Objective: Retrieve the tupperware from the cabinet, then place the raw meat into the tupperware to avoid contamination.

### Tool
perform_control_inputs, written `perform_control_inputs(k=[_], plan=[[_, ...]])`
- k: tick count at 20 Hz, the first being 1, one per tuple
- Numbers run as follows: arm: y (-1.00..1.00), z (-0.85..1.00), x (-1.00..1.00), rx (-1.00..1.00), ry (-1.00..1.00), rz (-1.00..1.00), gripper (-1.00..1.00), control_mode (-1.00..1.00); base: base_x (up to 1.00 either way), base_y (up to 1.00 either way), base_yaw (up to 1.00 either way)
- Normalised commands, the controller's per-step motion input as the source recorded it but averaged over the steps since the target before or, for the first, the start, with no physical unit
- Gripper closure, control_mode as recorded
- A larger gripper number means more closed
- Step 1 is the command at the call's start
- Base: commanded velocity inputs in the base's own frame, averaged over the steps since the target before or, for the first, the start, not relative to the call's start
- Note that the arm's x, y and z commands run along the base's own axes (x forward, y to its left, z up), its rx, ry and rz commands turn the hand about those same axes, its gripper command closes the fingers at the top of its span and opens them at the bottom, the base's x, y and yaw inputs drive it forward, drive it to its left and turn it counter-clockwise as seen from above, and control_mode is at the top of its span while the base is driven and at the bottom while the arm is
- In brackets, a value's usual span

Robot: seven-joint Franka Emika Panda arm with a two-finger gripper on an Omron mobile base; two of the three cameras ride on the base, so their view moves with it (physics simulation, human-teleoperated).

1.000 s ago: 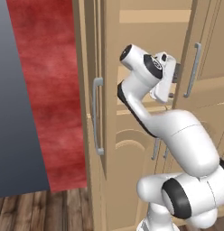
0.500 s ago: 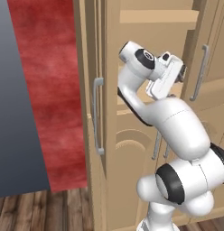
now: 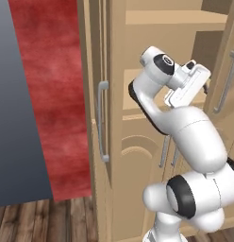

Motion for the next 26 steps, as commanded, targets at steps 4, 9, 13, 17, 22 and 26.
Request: perform_control_inputs(k=[4,9,13,17,22,26], plan=[[-0.99,-0.22,-0.69,0.03,0.00,-0.03,-1.00,-1.00,0.00,0.00,0.00],[-1.00,-0.14,-0.67,0.06,0.01,-0.03,-1.00,-1.00,0.00,0.00,0.00],[-1.00,-0.13,-0.68,0.06,0.02,-0.03,-1.00,-1.00,0.00,0.00,0.00],[-0.82,-0.13,-0.59,0.06,0.01,-0.02,-1.00,-1.00,0.00,0.00,0.00],[-0.41,-0.02,-0.15,0.05,0.00,-0.01,-1.00,-1.00,0.00,0.00,0.00],[0.06,-0.01,0.06,-0.01,0.00,-0.02,-1.00,-1.00,0.00,0.00,0.00]])
